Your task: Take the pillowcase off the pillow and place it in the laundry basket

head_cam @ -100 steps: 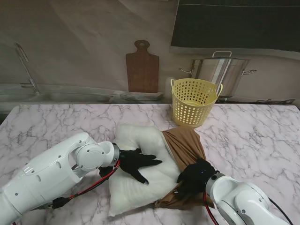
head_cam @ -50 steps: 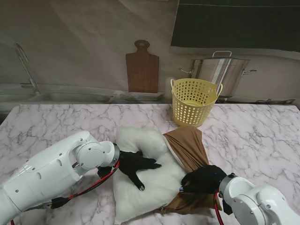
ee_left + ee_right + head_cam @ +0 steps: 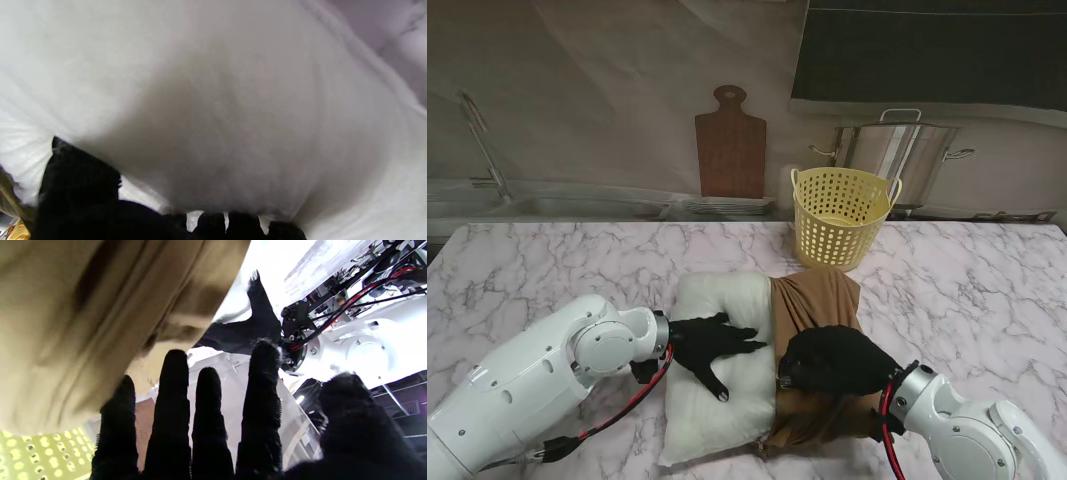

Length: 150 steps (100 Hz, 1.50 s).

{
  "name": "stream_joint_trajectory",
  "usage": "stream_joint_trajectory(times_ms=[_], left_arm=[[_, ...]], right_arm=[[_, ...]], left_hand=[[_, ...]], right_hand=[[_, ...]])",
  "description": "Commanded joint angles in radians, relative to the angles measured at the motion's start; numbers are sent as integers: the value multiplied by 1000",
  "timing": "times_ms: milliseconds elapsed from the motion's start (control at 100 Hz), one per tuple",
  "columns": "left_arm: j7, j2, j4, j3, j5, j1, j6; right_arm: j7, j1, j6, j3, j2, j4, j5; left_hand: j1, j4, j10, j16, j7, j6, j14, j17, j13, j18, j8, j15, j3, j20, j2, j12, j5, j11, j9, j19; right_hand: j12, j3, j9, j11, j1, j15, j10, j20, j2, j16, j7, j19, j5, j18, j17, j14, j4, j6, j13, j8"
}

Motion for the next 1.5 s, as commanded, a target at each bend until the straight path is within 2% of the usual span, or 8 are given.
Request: stream_joint_trajectory(times_ms=[0,140,310,560,920,1060,1220,1490], left_arm=[[-19,7,31,2,24,28,1],[-7,5,21,-25,44,44,-15],[-8,5,21,-27,39,44,-17],[-32,9,22,-18,21,36,1],[-96,21,21,-6,2,18,26],[-129,28,14,-3,-3,12,38],[-147,32,8,-1,-4,7,43],[-177,39,7,17,-15,-6,57]], right_arm=[[-16,16,3,-2,-4,-24,-26],[-66,88,5,-21,-5,-7,-236],[27,222,75,-89,11,48,-322],[80,368,72,-220,24,135,-442],[194,453,86,-331,44,228,-501],[221,420,111,-293,45,223,-593],[203,321,146,-191,36,159,-678],[280,231,222,-80,26,111,-771]], left_hand=[[45,17,27,-64,177,22,99,-28,-54,69,63,-25,27,-53,-74,0,134,68,16,615],[44,17,27,-70,181,23,98,-14,-50,76,67,-17,28,-54,-75,-5,138,62,12,607],[40,17,26,-76,186,23,99,-4,-46,81,71,-10,28,-51,-65,-9,147,61,13,599],[39,15,33,-77,174,21,105,18,-19,98,69,0,26,-41,-44,-6,120,69,19,601],[39,14,34,-77,179,26,107,27,-2,106,74,1,23,-29,-32,-2,130,74,24,602],[40,14,33,-77,179,27,108,27,-1,107,75,0,23,-27,-28,-1,131,75,24,601],[42,14,32,-76,179,26,107,28,1,107,77,-1,23,-23,-26,0,131,76,25,602],[45,14,31,-77,177,26,106,26,-2,104,77,-4,22,-18,-23,-2,127,73,23,602]], right_hand=[[-37,-1,-82,-43,47,-65,12,-4,-34,-48,5,-24,-49,28,-51,10,-9,-75,-82,-26],[-148,55,-228,-153,-12,-200,12,-20,-70,-163,-203,-110,-343,50,-115,35,16,-13,-185,-92],[-256,113,-396,-250,-50,-238,10,-3,-114,-186,-463,-143,-592,69,-146,39,15,40,-240,-188],[-332,90,-490,-301,-138,-304,30,-21,-12,-244,-229,-228,-420,144,-220,73,-3,-88,-354,-23],[-347,-15,-464,-316,31,-333,16,-75,79,-277,-184,-291,-266,123,-271,61,9,-101,-418,-64],[-337,-74,-413,-295,-44,-325,24,-75,155,-277,-108,-283,-180,115,-269,54,7,7,-402,-36],[-238,-35,-216,-205,-107,-270,-1,-86,137,-238,-68,-248,-321,139,-236,53,8,56,-253,193],[-75,-7,36,-41,-128,-145,-54,-39,123,-131,-124,-103,-307,94,-82,25,11,121,-6,201]])
